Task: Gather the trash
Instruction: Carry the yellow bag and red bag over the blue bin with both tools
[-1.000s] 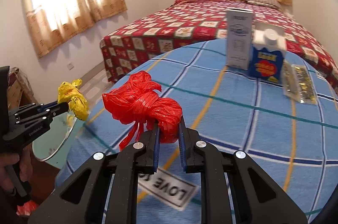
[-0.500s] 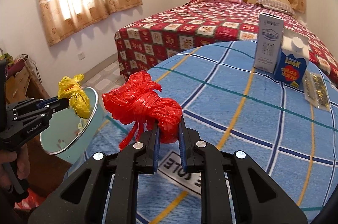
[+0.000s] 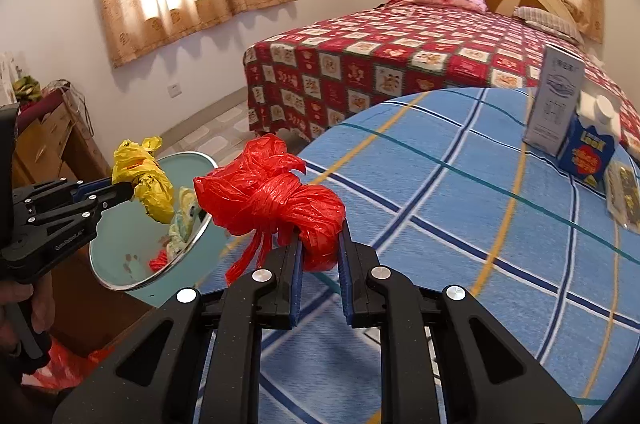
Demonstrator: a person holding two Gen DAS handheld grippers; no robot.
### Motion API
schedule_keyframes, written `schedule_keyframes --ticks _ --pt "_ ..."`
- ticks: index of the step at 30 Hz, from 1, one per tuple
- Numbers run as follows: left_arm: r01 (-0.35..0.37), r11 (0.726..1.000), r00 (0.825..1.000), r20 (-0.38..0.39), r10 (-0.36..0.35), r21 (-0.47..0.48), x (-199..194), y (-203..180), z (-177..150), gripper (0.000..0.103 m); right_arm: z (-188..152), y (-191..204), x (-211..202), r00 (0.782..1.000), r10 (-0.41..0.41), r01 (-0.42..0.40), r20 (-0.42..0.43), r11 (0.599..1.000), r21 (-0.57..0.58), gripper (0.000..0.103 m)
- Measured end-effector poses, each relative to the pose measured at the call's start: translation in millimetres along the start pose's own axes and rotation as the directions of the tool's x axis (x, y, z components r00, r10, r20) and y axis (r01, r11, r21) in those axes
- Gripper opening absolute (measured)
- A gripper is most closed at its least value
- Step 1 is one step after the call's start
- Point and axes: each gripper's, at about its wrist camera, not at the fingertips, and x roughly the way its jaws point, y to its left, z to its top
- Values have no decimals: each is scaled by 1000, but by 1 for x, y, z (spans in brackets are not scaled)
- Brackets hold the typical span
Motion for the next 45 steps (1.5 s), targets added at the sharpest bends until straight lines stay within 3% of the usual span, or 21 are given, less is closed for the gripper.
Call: schedule_keyframes --ticks 23,45 --pt "-76 996 997 -11 76 -55 -11 55 -22 16 18 60 21 998 65 -68 -24 991 -112 16" --pt "-144 985 990 -27 142 -91 -17 93 -36 16 25 93 34 994 99 -107 -53 979 -175 16"
